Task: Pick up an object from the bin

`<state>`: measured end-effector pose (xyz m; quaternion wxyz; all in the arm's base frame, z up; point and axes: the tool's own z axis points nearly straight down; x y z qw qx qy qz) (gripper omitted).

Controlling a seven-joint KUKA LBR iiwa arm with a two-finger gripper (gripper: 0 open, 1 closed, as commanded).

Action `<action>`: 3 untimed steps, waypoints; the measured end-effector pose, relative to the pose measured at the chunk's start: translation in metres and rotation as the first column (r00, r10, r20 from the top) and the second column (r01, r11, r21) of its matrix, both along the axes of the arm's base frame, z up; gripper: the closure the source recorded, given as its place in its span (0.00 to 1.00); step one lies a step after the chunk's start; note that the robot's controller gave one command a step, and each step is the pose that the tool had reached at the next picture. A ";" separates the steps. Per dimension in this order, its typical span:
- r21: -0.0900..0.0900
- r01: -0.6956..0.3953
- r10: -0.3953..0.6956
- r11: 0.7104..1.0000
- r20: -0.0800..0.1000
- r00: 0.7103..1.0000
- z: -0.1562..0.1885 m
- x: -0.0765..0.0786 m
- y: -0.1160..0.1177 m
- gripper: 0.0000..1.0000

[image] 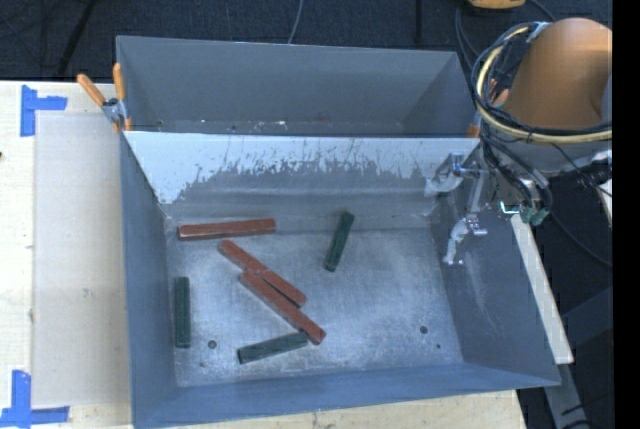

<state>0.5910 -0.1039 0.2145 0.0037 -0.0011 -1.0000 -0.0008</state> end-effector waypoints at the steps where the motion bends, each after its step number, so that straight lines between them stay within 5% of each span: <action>1: 0.000 0.000 0.000 1.000 0.003 1.000 0.002 0.000 0.000 0.00; 2: -0.001 -0.075 0.075 0.997 0.006 0.997 0.036 0.015 0.001 0.00; 3: -0.003 -0.093 0.093 0.996 0.016 0.996 0.001 0.007 0.024 0.00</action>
Offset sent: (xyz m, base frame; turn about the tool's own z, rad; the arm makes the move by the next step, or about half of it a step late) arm 0.0291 0.0003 0.0724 -0.1538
